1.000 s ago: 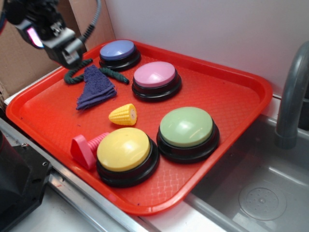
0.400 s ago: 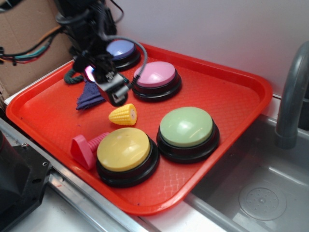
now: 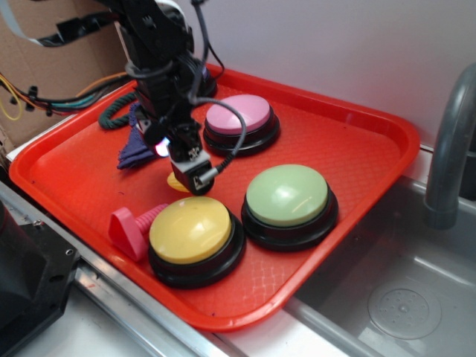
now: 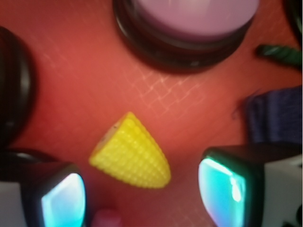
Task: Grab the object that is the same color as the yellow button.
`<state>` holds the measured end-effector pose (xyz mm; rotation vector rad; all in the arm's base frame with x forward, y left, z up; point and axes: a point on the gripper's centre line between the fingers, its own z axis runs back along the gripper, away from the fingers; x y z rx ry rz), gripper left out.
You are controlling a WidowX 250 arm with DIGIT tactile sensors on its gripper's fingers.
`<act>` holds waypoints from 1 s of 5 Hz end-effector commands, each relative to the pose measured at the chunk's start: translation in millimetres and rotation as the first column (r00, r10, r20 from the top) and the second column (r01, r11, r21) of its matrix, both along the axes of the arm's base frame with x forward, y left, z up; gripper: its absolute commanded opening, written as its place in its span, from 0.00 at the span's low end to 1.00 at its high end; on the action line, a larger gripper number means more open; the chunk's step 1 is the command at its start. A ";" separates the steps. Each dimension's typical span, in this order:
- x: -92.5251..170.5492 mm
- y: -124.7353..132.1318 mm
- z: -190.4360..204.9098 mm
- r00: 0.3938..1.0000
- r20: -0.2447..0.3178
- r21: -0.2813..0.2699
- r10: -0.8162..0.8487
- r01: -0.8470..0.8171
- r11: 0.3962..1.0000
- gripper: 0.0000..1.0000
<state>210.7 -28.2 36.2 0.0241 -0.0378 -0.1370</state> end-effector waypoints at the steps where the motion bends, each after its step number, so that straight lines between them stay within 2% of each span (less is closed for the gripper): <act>1: 11.8 12.3 -10.1 0.998 0.011 -0.026 0.056 -0.055 0.998 1.00; 2: 14.8 15.9 -13.6 0.998 0.002 -0.028 0.070 -0.070 0.997 1.00; 3: 14.5 17.1 -16.3 0.996 0.008 -0.022 0.087 -0.087 0.996 0.09; 4: 13.3 17.1 -14.3 0.995 0.015 -0.016 0.104 -0.103 0.995 0.00; 5: 11.3 18.3 -1.5 0.987 0.004 0.024 0.158 -0.158 0.987 0.00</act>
